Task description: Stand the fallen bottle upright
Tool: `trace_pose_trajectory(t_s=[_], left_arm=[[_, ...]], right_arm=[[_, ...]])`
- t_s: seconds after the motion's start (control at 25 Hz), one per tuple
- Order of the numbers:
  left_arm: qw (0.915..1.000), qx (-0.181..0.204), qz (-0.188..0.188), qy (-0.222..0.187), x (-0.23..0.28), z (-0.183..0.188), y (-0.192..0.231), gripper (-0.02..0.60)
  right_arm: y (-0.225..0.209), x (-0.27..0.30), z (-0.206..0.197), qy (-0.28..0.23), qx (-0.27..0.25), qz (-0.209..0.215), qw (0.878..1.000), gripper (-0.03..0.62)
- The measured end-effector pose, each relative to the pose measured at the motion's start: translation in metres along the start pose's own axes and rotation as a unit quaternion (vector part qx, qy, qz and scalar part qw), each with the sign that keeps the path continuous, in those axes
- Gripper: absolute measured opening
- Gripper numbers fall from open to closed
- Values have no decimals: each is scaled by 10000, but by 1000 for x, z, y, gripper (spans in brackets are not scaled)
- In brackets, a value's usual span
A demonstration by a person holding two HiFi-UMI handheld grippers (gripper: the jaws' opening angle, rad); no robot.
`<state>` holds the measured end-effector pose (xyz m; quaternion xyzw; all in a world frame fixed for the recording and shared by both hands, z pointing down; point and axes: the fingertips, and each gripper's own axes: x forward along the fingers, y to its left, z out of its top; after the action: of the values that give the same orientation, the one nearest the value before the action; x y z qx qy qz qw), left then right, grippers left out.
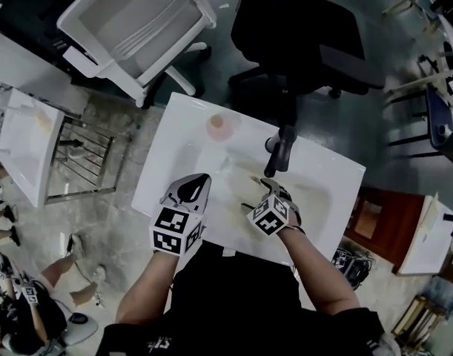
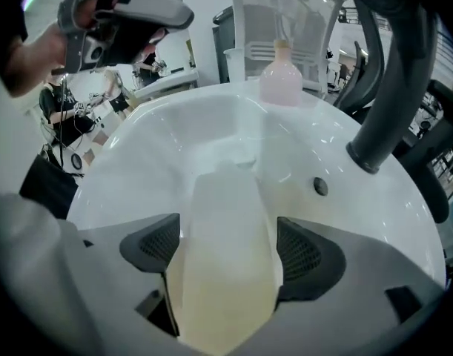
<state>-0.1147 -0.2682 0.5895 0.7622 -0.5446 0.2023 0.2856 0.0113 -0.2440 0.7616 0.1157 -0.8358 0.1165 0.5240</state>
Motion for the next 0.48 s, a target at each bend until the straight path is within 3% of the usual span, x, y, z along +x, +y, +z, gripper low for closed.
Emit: trace_pose_trajectory(t_s=[0.16, 0.24, 0.48], left_arm=[[9999, -90, 60, 62, -1, -7, 11, 15], [9999, -119, 76, 60, -3, -7, 15, 15], [9996, -242, 130, 52, -10, -14, 25, 15]], right_arm=[[-1, 19, -12, 498, -199, 5, 9986, 417], [-2, 24, -13, 659, -439, -77, 9968, 362], [1, 36, -17, 1266, -720, -53, 9893, 368]])
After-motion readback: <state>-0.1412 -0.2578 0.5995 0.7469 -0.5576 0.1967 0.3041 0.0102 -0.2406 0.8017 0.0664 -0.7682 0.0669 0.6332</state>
